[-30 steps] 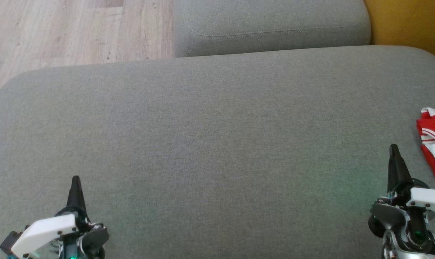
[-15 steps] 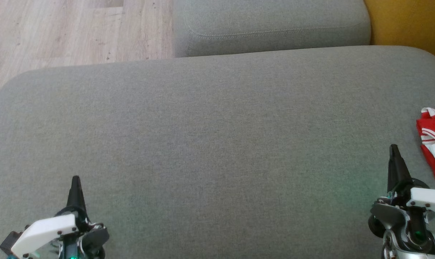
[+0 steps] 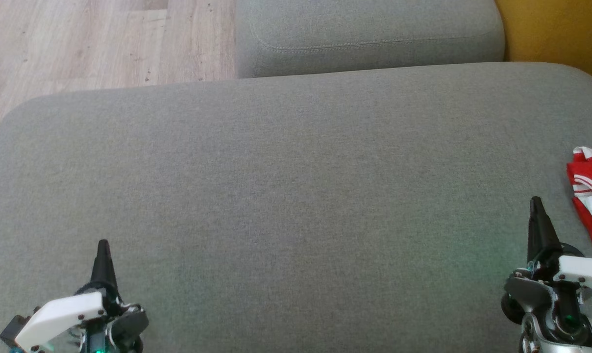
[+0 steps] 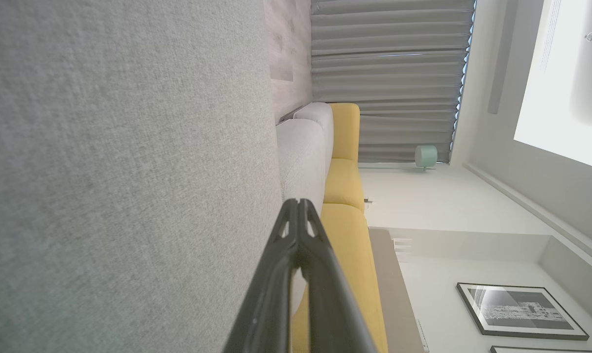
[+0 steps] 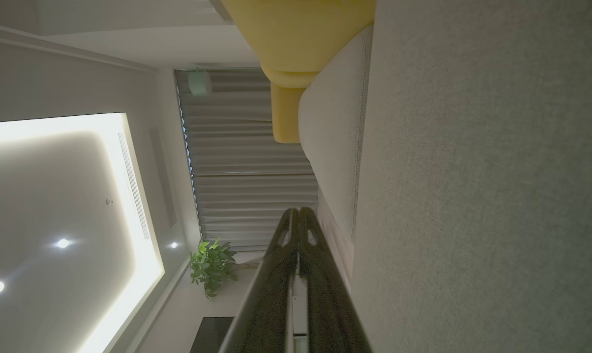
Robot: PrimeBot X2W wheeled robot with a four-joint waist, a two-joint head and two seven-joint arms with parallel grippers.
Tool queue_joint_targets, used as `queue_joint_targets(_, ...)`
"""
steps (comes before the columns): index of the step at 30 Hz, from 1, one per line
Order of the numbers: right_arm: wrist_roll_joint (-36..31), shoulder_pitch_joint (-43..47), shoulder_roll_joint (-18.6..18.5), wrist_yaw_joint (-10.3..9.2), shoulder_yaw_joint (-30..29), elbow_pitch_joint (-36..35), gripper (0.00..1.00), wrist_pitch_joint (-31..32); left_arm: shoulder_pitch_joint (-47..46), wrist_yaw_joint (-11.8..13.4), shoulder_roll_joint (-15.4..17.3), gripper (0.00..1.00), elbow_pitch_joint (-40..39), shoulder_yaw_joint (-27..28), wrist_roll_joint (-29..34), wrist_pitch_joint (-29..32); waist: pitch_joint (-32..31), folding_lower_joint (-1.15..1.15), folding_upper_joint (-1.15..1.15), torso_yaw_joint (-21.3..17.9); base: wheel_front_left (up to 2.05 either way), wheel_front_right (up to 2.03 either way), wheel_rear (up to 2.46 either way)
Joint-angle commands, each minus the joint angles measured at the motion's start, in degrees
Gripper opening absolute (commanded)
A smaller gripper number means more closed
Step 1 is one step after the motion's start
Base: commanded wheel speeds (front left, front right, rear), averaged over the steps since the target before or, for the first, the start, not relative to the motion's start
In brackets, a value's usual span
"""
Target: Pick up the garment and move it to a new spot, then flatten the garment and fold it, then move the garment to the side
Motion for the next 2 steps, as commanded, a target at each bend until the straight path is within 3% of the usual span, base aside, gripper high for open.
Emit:
queue_joint_targets(1,0.41,-1.16,-0.31,-0.04,1.18,-2.35,0.00,0.32,-2.72,-0.37,0.26,0.00,-2.09,2.35,-0.32,0.40,0.00,0.00,0.00,0.00,0.00,0.00,0.00)
queue_joint_targets(2,0.41,-1.16,-0.31,-0.04,1.18,-2.35,0.00,0.32,-2.72,-0.37,0.26,0.00,-2.09,2.35,-0.32,0.40,0.00,0.00,0.00,0.00,0.00,0.00,0.00)
